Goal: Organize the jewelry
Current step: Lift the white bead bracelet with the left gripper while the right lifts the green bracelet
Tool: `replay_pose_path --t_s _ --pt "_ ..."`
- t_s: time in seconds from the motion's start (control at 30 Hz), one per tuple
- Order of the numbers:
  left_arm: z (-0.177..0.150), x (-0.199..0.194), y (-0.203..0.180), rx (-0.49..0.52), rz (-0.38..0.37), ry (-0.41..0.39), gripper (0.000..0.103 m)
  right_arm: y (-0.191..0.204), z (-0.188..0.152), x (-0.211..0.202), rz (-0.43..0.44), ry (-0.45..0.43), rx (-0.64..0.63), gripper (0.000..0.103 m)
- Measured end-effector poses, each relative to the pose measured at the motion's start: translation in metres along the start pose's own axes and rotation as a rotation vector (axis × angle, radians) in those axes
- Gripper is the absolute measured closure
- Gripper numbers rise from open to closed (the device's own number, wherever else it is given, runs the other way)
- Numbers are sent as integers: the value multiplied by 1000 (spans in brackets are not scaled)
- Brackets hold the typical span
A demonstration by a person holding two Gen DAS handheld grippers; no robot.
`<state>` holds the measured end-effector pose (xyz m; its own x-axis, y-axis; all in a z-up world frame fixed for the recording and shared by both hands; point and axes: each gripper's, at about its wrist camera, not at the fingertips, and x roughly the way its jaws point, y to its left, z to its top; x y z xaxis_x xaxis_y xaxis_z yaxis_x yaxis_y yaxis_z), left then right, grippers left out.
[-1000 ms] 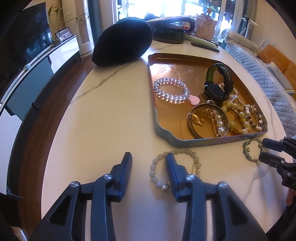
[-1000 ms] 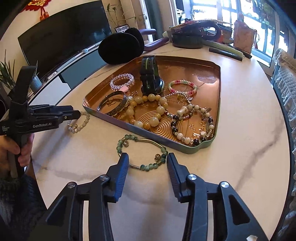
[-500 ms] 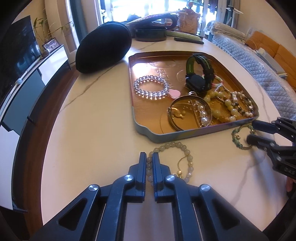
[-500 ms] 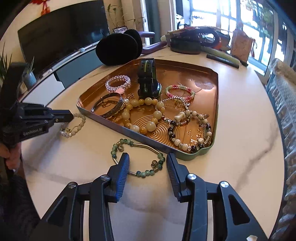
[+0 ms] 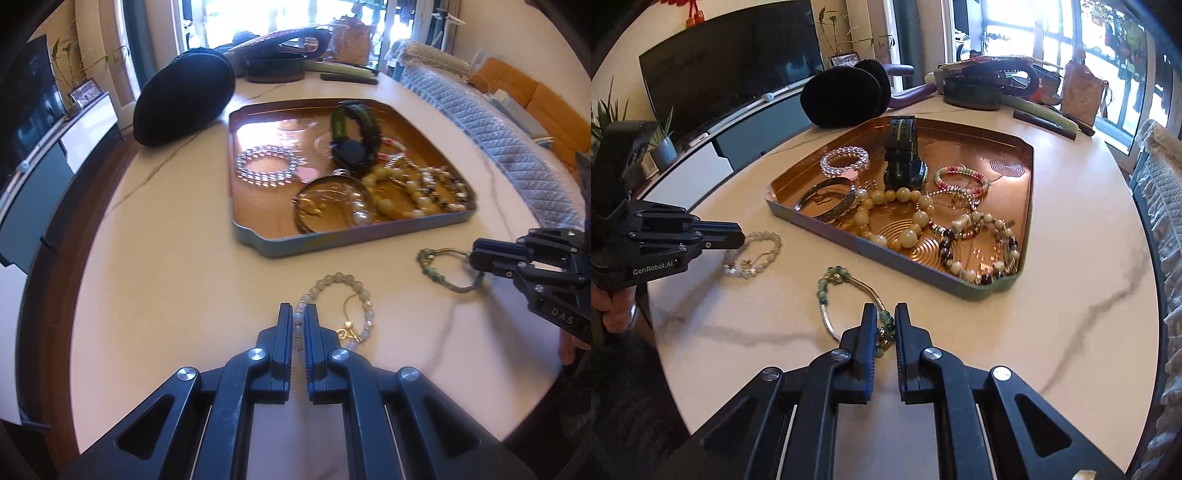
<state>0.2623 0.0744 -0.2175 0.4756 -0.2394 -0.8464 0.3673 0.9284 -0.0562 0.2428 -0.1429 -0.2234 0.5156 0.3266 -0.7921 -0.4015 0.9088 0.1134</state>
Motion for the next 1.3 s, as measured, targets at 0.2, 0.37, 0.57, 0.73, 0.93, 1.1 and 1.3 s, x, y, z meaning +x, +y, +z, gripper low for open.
replay_pose_path --t_s 0.2,0.37,0.57,0.73,0.93,1.1,1.3 --pt "-16 -9 -16 48 -19 24 97 27 -11 -4 4 20 -116 94" --pt "-17 -6 -13 49 35 39 91 38 -13 -2 -23 14 -216 84" --pt "-14 1 -11 69 75 26 46 29 -3 13 16 42 -211 72" --pt "-11 2 -11 80 -40 21 97 34 -4 14 31 15 -253 100" --pt "-12 2 -16 87 -31 22 97 35 -4 14 18 9 -238 100" --pt "-13 1 -23 105 -19 19 97 26 3 4 55 -32 -176 102" --pt "-8 -19 -39 109 -53 -74 97 22 12 -23 59 -132 -156 103"
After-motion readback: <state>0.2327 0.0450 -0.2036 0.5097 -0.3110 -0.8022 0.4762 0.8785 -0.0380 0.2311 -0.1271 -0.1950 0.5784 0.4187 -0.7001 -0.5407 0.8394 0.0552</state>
